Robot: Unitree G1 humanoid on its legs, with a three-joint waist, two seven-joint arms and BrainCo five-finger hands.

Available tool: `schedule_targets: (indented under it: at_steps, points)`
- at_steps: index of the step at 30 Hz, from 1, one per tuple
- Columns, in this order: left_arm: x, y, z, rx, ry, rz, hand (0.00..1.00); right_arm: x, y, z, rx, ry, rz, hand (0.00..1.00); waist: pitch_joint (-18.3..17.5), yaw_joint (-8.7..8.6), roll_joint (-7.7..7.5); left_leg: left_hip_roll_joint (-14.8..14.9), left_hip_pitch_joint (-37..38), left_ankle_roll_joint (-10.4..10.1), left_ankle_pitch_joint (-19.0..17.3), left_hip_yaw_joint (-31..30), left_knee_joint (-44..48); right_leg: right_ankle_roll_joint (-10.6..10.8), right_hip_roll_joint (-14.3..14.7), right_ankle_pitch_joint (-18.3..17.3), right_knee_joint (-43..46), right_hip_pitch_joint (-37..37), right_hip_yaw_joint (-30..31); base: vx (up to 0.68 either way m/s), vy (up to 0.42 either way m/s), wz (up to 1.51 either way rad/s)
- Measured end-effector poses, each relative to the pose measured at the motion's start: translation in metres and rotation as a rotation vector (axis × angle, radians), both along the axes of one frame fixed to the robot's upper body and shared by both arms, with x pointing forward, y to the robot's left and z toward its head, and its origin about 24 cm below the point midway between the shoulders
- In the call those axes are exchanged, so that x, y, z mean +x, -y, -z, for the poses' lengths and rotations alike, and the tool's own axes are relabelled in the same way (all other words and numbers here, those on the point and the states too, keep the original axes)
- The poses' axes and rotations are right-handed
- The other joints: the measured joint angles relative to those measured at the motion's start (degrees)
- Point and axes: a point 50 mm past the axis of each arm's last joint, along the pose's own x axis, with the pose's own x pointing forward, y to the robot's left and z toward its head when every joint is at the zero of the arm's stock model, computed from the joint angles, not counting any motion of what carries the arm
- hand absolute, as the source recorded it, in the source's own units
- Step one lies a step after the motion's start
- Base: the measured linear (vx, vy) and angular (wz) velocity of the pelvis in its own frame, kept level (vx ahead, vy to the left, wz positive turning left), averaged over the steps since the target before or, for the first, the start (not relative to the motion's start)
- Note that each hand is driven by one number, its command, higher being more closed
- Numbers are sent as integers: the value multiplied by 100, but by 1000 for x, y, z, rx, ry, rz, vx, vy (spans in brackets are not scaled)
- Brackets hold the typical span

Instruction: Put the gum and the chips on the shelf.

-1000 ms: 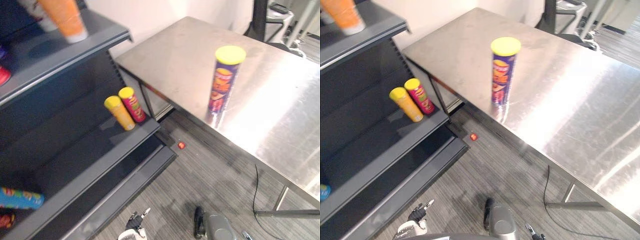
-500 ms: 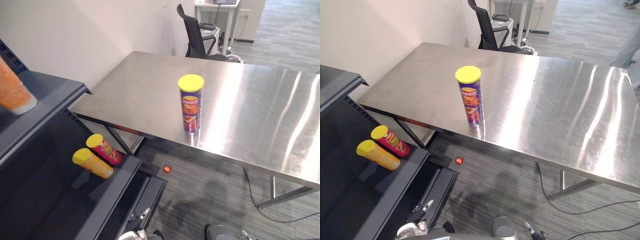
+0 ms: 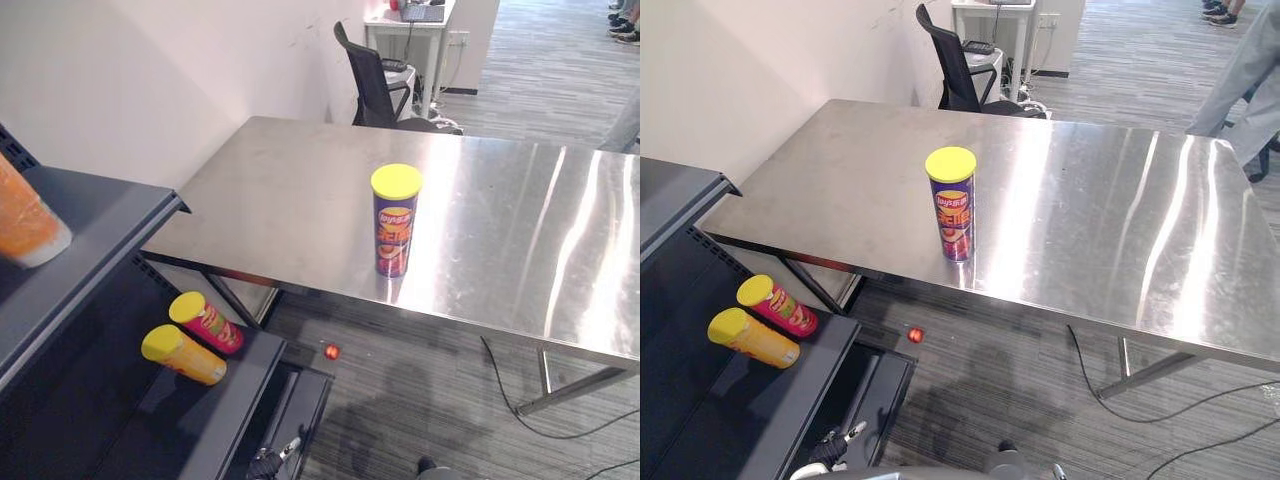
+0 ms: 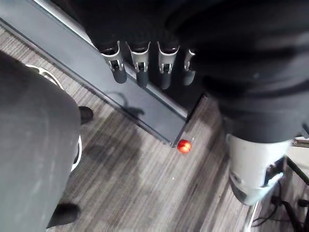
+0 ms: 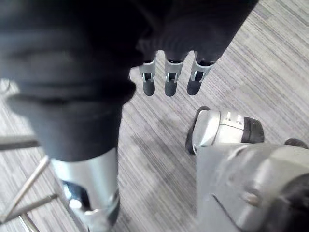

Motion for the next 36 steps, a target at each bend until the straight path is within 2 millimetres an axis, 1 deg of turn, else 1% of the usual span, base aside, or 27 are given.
schedule_targets:
  at_steps: [1, 4, 5, 7, 10, 11, 13, 14, 15, 16, 17, 18, 19, 20, 21, 23, 24, 26, 27, 28, 29, 32, 33, 34, 35, 36]
  points:
    - [0, 0, 0, -3, 2, 0, 0, -1, 3, -1, -6, 0, 17, 0, 0, 11, 0, 6, 6, 0, 0, 28, -4, 0, 10, 28, -30, -1, 35, -37, -30, -31]
    - [-1, -2, 0, -13, 6, -32, 0, -10, 16, -3, -33, 11, 165, 0, -14, 102, -37, 54, 67, -7, 5, 260, -81, -5, 56, 182, -240, -10, 231, -48, -29, -37]
    - [-4, -4, 0, -13, 4, -54, 0, -14, 22, -5, -48, 14, 234, 0, -34, 101, -45, 57, 91, -12, 8, 337, -116, -14, 64, 234, -321, -8, 283, -50, -44, -32]
    - [-6, -5, 0, -14, 2, -82, 0, -19, 27, -6, -62, 22, 320, 0, -39, 104, -68, 60, 148, -25, 18, 417, -176, -18, 83, 245, -365, -7, 341, -32, -36, -23]
    - [-11, -10, 1, -9, -4, -123, 0, -29, 38, -10, -96, 36, 506, 0, -84, 106, -115, 81, 230, -42, 14, 555, -213, -26, 137, 259, -382, -4, 447, -2, -42, -23]
    - [-12, -11, 0, -9, -3, -134, 0, -35, 47, -13, -116, 47, 603, 0, -134, 91, -126, 68, 236, -52, 6, 614, -215, -33, 163, 272, -377, -19, 504, 16, -49, -20]
    - [-12, -12, 1, -9, -4, -147, 0, -40, 58, -17, -145, 72, 713, 0, -143, 68, -140, 71, 240, -60, 0, 625, -223, -34, 175, 273, -371, -21, 504, 16, -48, -8]
    - [-10, -12, 0, -8, 4, -156, 0, -43, 68, -21, -170, 97, 793, 0, -147, 20, -144, 74, 241, -61, 0, 632, -234, -33, 184, 274, -362, -26, 503, 8, -48, -2]
    - [-9, -13, 0, -7, 7, -156, 0, -43, 74, -24, -184, 116, 834, 0, -149, -6, -147, 75, 241, -61, 0, 634, -242, -33, 192, 274, -346, -26, 501, 3, -51, -6]
    - [-9, -13, -1, -6, 11, -156, 0, -42, 86, -29, -209, 148, 896, 0, -152, -47, -144, 86, 250, -61, 0, 669, -254, -33, 220, 274, -272, -72, 501, -11, -54, -20]
    - [-8, -13, -1, -6, 13, -155, 0, -40, 98, -35, -239, 184, 942, 0, -203, -43, -98, 94, 268, -62, 0, 768, -277, -33, 248, 274, -213, -128, 512, -18, -55, -25]
    - [-7, -13, -1, -7, 14, -155, 0, -40, 105, -39, -259, 199, 951, 0, -200, -46, -113, 98, 283, -62, 0, 790, -290, -33, 255, 274, -200, -130, 519, -40, -60, -20]
    - [-7, -12, -1, -8, 14, -155, 0, -40, 114, -44, -293, 220, 963, 0, -208, -59, -166, 103, 291, -62, 0, 798, -300, -33, 259, 274, -188, -137, 518, -30, -50, -11]
    - [-6, -12, -1, -8, 17, -155, 0, -40, 123, -51, -332, 232, 975, 0, -254, -56, -117, 109, 332, -69, -5, 838, -306, -33, 270, 274, -167, -132, 522, -46, -64, -16]
    - [-6, -10, -1, -11, 20, -157, 0, -39, 137, -63, -395, 259, 975, 0, -262, -55, -170, 129, 341, -78, -13, 931, -317, -33, 275, 274, -158, -131, 526, -55, -63, -19]
    - [-5, -7, -1, -19, 22, -159, 0, -32, 166, -92, -550, 309, 938, 0, -337, -64, -153, 128, 368, -87, -51, 1002, -313, -33, 266, 274, -159, -126, 521, -69, -74, -15]
    - [-5, -7, -1, -21, 20, -158, 0, -28, 173, -101, -591, 333, 919, 0, -339, -62, -151, 131, 383, -92, -54, 1040, -311, -33, 266, 274, -159, -124, 522, -66, -77, -18]
    - [-6, -6, -1, -22, 14, -158, 0, -5, 196, -144, -761, 440, 833, 0, -349, -70, -141, 168, 427, -116, -74, 1110, -301, -33, 257, 273, -157, -104, 522, -60, -64, -16]
    - [-6, -6, 0, -22, 14, -158, 0, -3, 198, -150, -784, 455, 823, 0, -356, -69, -137, 174, 427, -116, -74, 1111, -300, -33, 261, 273, -156, -104, 520, -45, -70, -5]
    - [-5, -4, -1, -25, 18, -157, 0, 8, 205, -177, -904, 499, 760, 0, -370, -62, -133, 191, 434, -129, -68, 1117, -299, -31, 269, 271, -167, -104, 513, -51, -108, 1]
    - [-3, -1, -1, -30, 30, -158, 0, 22, 209, -209, -1033, 552, 683, 0, -371, -52, -134, 206, 434, -138, -47, 1110, -304, -29, 276, 271, -177, -110, 482, -44, -107, 3]
    - [-1, 3, -3, -24, 43, -128, 0, 42, 210, -246, -1197, 600, 583, 0, -396, -30, -176, 237, 443, -164, -11, 1078, -314, -29, 295, 271, -194, -112, 428, -13, -85, 7]
    - [0, 3, -3, -22, 44, -121, 0, 46, 209, -250, -1211, 612, 578, 0, -403, -20, -187, 242, 444, -170, 1, 1075, -316, -30, 300, 272, -196, -112, 421, 7, -68, 7]
    - [1, 5, -3, -26, 44, -110, 0, 55, 206, -256, -1231, 642, 561, 0, -409, -9, -195, 241, 445, -176, 37, 1062, -354, -29, 307, 274, -198, -107, 400, 15, -59, 7]
    - [1, 7, -3, -28, 44, -92, 0, 68, 200, -263, -1257, 666, 491, 0, -411, -7, -191, 232, 442, -173, 77, 1048, -403, -19, 309, 282, -198, -112, 383, 19, -68, 7]
    - [1, 8, -3, -28, 44, -90, 0, 75, 196, -266, -1268, 677, 454, 0, -413, -5, -186, 233, 441, -173, 78, 1046, -402, -16, 309, 284, -198, -112, 377, 14, -53, 4]
